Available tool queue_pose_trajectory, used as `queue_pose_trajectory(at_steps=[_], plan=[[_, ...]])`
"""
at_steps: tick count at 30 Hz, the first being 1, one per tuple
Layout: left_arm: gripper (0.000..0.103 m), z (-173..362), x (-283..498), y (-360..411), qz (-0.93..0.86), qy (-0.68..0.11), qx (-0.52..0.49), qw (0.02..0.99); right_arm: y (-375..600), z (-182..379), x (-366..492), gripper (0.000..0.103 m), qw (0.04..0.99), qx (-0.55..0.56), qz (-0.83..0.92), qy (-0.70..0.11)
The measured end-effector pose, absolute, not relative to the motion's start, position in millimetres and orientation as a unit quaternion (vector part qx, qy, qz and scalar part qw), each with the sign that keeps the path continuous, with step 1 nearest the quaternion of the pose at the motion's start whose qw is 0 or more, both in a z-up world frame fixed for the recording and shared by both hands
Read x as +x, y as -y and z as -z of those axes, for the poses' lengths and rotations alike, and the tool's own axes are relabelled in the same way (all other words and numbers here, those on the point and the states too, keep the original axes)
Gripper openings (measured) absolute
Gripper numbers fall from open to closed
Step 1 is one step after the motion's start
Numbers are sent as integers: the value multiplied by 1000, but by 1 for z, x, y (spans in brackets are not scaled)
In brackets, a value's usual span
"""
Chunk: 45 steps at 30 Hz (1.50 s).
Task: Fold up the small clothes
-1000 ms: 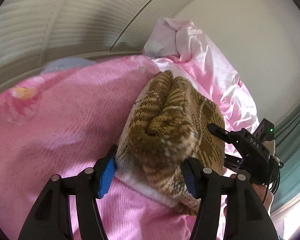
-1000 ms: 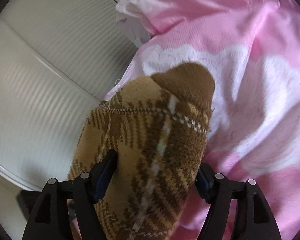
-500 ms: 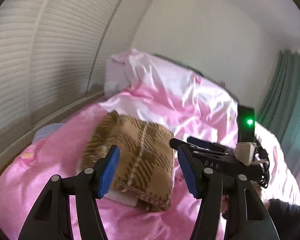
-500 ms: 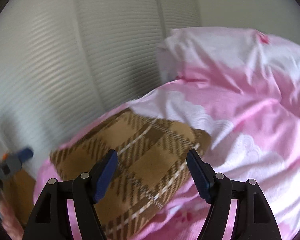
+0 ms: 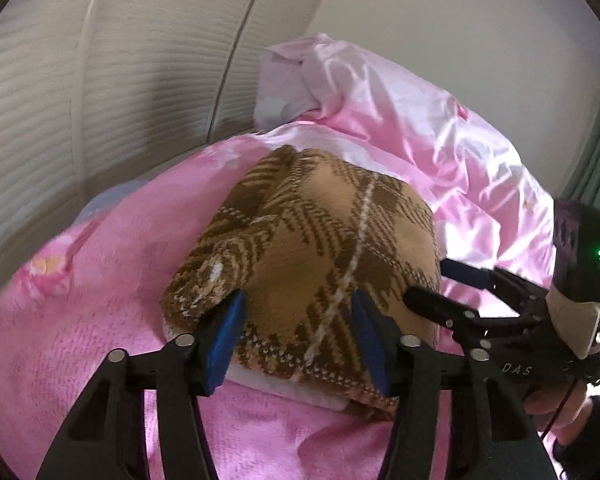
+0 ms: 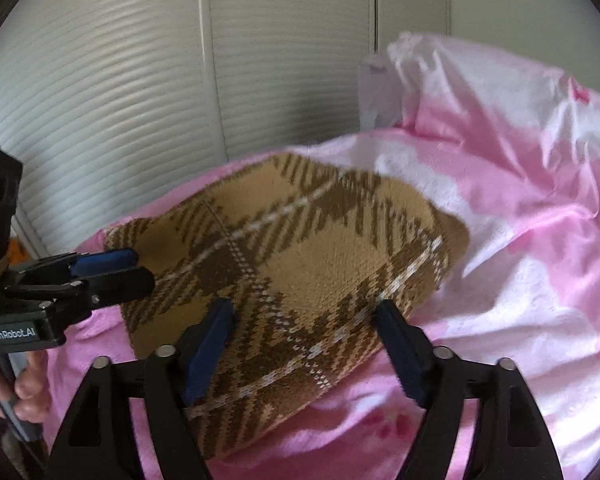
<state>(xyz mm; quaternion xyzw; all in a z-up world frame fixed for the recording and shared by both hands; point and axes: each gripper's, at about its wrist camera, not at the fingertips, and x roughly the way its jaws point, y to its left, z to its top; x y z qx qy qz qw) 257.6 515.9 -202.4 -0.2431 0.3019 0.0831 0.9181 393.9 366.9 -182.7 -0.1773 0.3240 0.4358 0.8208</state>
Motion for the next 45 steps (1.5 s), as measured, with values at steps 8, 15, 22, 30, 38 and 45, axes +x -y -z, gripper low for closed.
queue_pose_trajectory(at_steps=[8, 15, 22, 30, 38, 45], plan=[[57, 175, 248, -492, -104, -293, -205, 928, -351, 167, 373, 84, 850, -176, -399, -296], [82, 134, 194, -454, -143, -264, -164, 940, -288, 138, 304, 84, 881, -141, -360, -273], [83, 114, 125, -400, -173, -294, -159, 926, -195, 98, 211, 84, 919, -141, -278, -240], [89, 81, 62, -285, -125, -296, -119, 939, -74, 50, 109, 85, 947, -121, -208, -214], [101, 50, 30, -151, -55, -281, -56, 956, 52, 18, 49, 93, 968, -72, -124, -208], [103, 32, 14, -77, -19, -267, -28, 963, 137, 8, 15, 97, 977, -27, -67, -200]])
